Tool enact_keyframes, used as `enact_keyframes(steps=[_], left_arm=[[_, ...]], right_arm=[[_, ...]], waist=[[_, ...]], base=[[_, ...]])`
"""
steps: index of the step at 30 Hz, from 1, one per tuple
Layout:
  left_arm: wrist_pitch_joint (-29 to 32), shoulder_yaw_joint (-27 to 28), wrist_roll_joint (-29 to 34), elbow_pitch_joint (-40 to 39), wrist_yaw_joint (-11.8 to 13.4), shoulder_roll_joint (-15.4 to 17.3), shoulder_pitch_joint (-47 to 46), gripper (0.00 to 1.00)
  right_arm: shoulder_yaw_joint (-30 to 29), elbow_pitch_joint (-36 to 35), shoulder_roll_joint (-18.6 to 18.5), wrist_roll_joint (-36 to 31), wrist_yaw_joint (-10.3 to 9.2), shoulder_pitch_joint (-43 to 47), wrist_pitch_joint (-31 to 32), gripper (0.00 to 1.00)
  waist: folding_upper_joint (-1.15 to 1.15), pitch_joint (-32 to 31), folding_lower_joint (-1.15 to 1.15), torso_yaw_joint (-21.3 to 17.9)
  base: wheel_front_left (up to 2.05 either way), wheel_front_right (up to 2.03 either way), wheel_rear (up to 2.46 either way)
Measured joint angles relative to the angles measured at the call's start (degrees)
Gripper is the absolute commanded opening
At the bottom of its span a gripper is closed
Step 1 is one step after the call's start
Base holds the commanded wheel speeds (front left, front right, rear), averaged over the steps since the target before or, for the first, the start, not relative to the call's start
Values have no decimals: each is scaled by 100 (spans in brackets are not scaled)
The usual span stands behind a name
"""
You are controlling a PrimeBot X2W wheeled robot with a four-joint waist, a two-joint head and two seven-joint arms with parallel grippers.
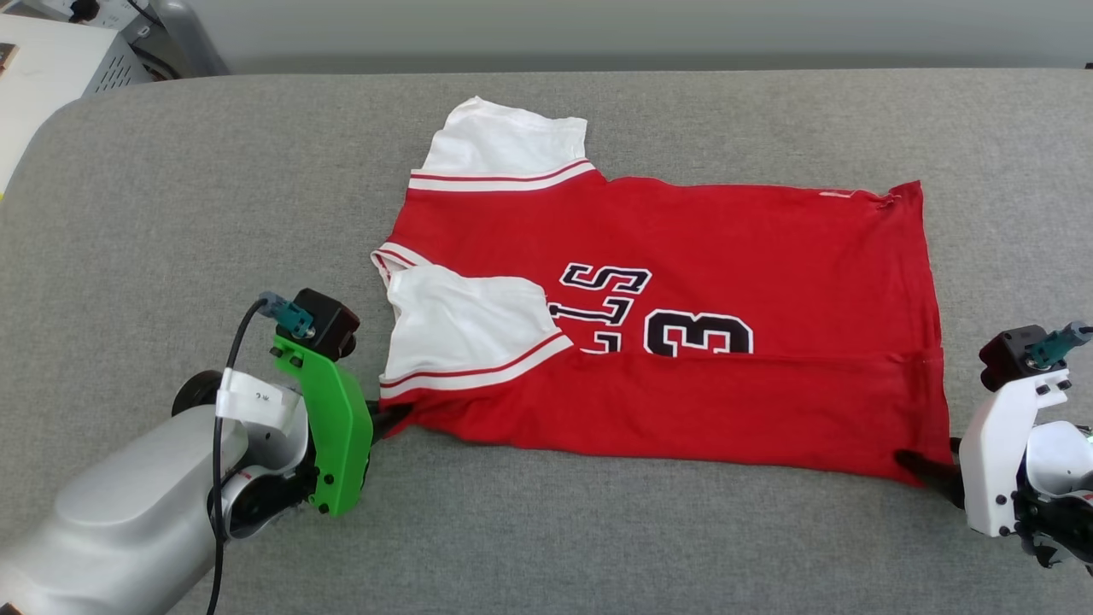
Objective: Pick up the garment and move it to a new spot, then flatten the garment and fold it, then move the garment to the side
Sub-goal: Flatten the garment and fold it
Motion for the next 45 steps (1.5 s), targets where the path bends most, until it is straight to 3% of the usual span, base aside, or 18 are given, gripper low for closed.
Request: enact_keyframes(steps=[5,6,7,8,14,19,25,33,40,45], left_arm=[[-64,0,4,93,0,-2,40,0],[-97,2,4,121,0,0,63,0],[-107,1,2,151,0,2,98,0],[-126,2,-4,183,0,2,134,0],[-358,71,-118,227,0,112,394,0],[-468,119,-170,-38,31,324,586,0],[-511,71,-199,-634,261,614,917,0],[-611,-90,-225,-1389,653,938,1504,0],[-711,-127,-368,-1295,824,833,1695,0],[-735,-160,-554,-708,733,517,1807,0]], right_arm=[[109,245,49,-19,-5,25,-105,100],[115,259,58,-16,-5,24,-152,84],[119,279,68,-5,-5,23,-236,31],[127,298,67,-2,-5,11,-341,0],[185,234,64,54,-1,-6,-839,0],[165,-145,-167,169,0,81,-1043,0],[-102,-712,-443,344,0,626,-1152,0],[-641,-1252,-542,371,1,1576,-1069,0],[-882,-1220,-259,201,1,1772,-843,0],[-922,-755,-8,21,1,1772,-803,0]], waist=[[0,67,0,21],[0,66,0,13],[0,60,0,2],[0,46,0,-10],[0,-164,0,-74],[0,-415,0,-107],[0,-705,0,-95],[0,-882,0,-33],[0,-694,0,-44],[0,-528,0,-42]], base=[[0,0,0],[0,0,0],[0,0,0],[0,0,0],[0,0,0],[0,0,0],[0,0,0],[0,0,0],[0,0,0],[0,0,0]])
